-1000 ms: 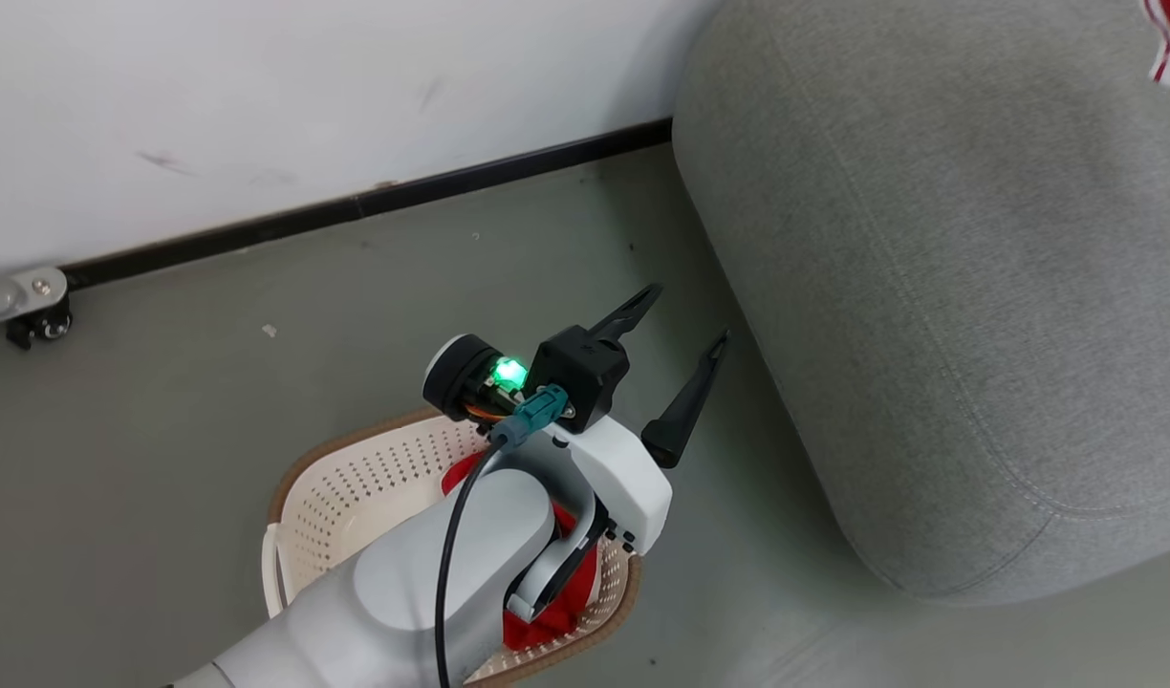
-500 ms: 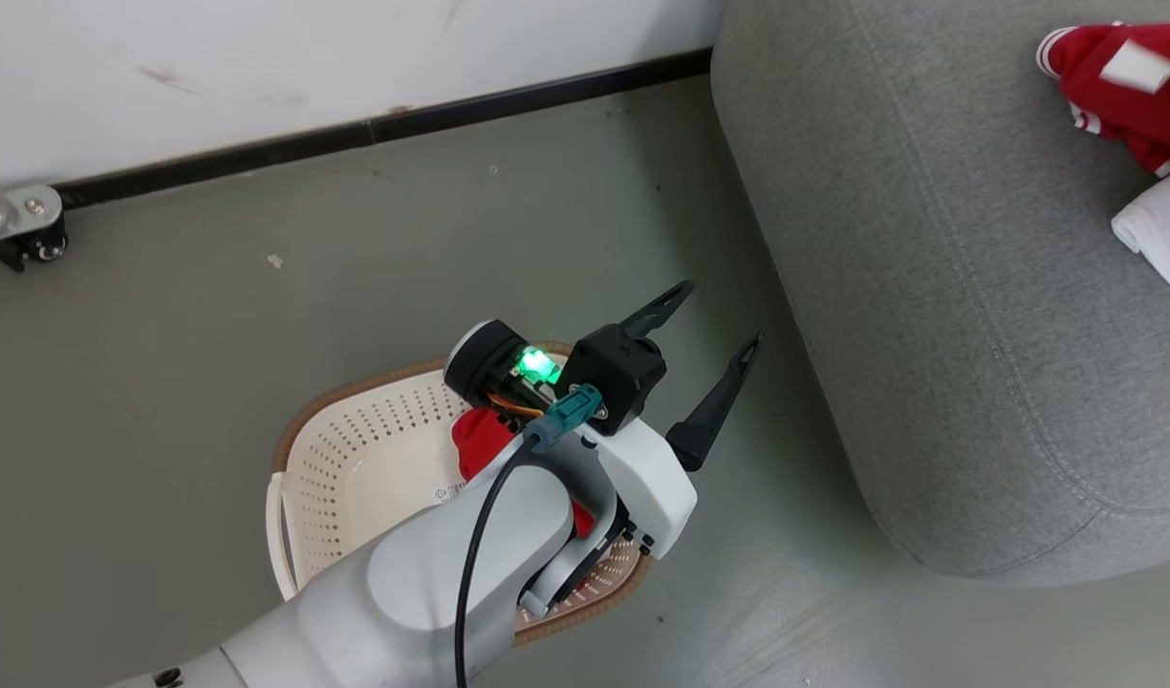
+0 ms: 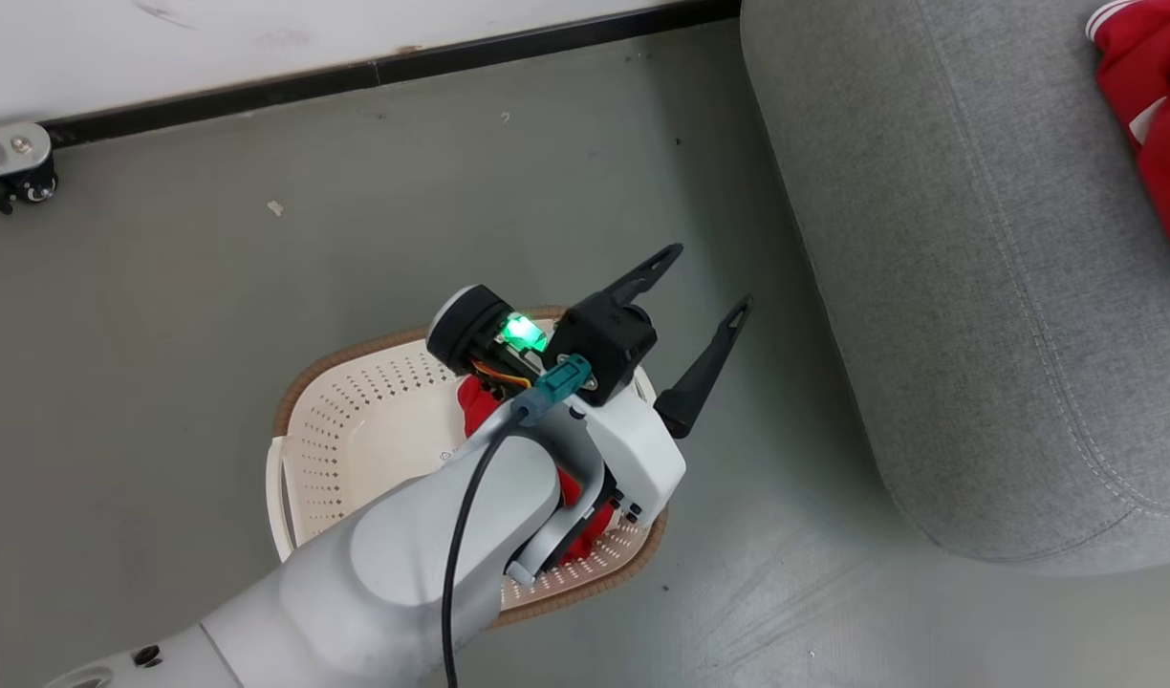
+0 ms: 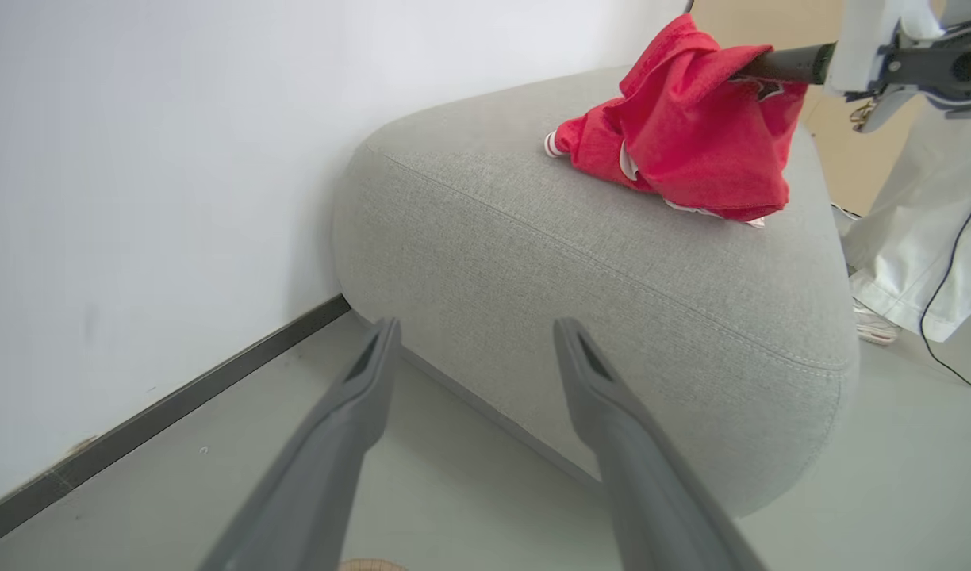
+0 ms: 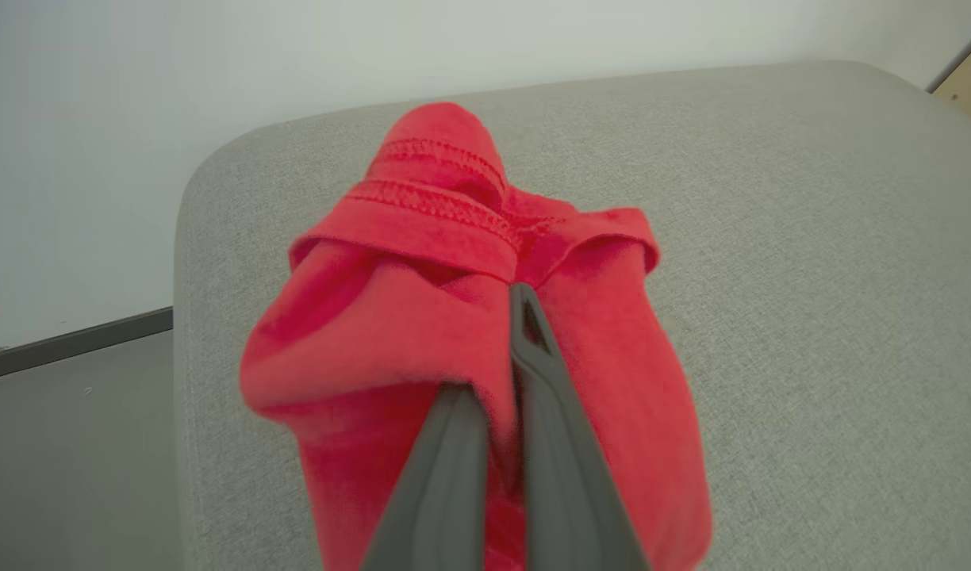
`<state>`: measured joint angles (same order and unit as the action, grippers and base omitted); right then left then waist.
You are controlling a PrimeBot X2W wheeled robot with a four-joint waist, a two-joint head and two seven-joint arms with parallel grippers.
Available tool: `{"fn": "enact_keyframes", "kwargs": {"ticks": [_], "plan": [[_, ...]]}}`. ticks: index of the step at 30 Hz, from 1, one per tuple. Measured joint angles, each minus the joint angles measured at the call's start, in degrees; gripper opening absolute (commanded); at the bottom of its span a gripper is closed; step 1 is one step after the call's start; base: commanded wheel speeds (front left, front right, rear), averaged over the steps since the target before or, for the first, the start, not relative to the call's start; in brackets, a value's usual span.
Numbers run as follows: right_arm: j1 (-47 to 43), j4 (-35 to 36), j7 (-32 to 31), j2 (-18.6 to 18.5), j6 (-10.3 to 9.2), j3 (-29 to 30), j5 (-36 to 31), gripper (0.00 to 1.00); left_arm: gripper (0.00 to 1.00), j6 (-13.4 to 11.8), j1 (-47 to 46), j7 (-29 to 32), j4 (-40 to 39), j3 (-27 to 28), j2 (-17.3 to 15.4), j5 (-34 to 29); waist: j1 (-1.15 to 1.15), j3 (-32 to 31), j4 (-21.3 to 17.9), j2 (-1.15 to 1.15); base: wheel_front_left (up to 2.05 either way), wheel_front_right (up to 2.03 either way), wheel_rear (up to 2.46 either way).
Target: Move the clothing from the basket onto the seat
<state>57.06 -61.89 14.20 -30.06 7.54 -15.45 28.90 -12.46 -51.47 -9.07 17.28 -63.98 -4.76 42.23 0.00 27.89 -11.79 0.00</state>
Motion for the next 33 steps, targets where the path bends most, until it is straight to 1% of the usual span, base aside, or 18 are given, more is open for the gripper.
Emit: {"fn": "enact_keyframes", "kwargs": {"ticks": [2,3,4,5,6,7,8,9,17,20,23,28,29,33], "plan": [[-0.21,0.01,0.00,0.43,0.00,0.29,0.00,0.29,1.00,0.00,-0.21,0.00,-0.01,0.22,-0.32,-0.03,0.00,0.43,0.08,0.00,0.00,0.00,0.00],[-0.26,0.07,0.00,0.67,0.00,0.43,0.00,0.38,1.00,0.00,-0.34,-0.01,-0.02,0.30,-0.47,-0.11,0.00,0.61,0.09,0.00,0.00,0.00,0.00],[-0.28,0.38,0.00,1.01,0.00,0.59,0.00,0.40,1.00,0.00,-0.46,-0.03,-0.01,0.46,-0.74,-0.21,0.00,0.75,0.04,0.00,0.00,0.00,0.00],[-0.29,0.99,0.00,1.43,0.00,0.91,-0.01,0.40,1.00,0.00,-0.54,-0.08,0.01,0.54,-1.08,-0.48,0.00,0.80,-0.09,0.00,0.00,0.00,0.00],[-0.32,1.86,0.00,1.76,0.00,1.58,0.00,0.46,1.00,0.00,-0.63,-0.09,0.02,0.68,-1.35,-0.67,0.00,0.82,-0.23,0.00,0.00,0.00,0.00],[-0.34,2.66,0.01,1.90,0.00,1.97,-0.01,0.55,1.00,0.00,-0.67,-0.11,0.03,0.82,-1.58,-0.69,0.00,0.81,-0.40,0.00,0.00,0.00,0.00],[-0.44,3.43,0.01,1.93,0.00,2.57,0.00,0.84,1.00,0.00,-0.68,-0.26,0.05,0.90,-1.76,-0.69,0.00,0.79,-0.57,0.00,0.00,0.00,0.00],[-0.64,4.15,0.02,1.93,0.00,2.87,-0.02,1.00,1.00,0.00,-0.68,-0.60,0.10,0.93,-1.90,-0.69,0.00,0.74,-0.74,0.00,0.00,0.00,0.00],[-5.03,10.83,0.10,2.38,0.00,4.03,-2.36,1.00,1.00,0.00,-0.68,-1.74,1.05,2.19,-3.07,-0.68,0.00,-0.45,-2.03,0.00,0.00,0.00,0.00],[-6.18,13.62,0.11,2.37,0.00,4.83,-3.69,1.00,1.00,-0.02,-0.67,-2.19,2.00,3.00,-4.13,-0.68,0.00,-1.29,-2.42,0.00,0.00,0.00,0.00],[-7.66,16.39,0.14,2.66,0.00,5.59,-4.38,1.00,1.00,-0.58,-0.60,-2.64,2.90,4.10,-5.23,-0.65,0.00,-2.26,-2.73,0.00,0.00,0.00,0.00],[-9.87,21.81,0.18,4.61,0.00,6.93,-5.71,1.00,1.00,-1.59,1.16,-3.70,4.30,6.36,-6.98,0.31,0.00,-4.15,-2.98,0.00,0.00,0.00,0.00],[-9.87,21.81,0.18,4.61,0.00,6.93,-5.71,1.00,1.00,-1.59,1.16,-3.70,4.30,6.36,-6.98,0.31,0.00,-4.15,-2.98,0.00,0.00,0.00,0.00],[-11.84,26.42,0.18,6.54,0.00,7.35,-7.35,1.00,1.00,-2.34,3.60,-4.20,5.28,8.32,-8.17,1.52,0.00,-5.88,-2.93,0.00,0.00,0.00,0.00]]}}
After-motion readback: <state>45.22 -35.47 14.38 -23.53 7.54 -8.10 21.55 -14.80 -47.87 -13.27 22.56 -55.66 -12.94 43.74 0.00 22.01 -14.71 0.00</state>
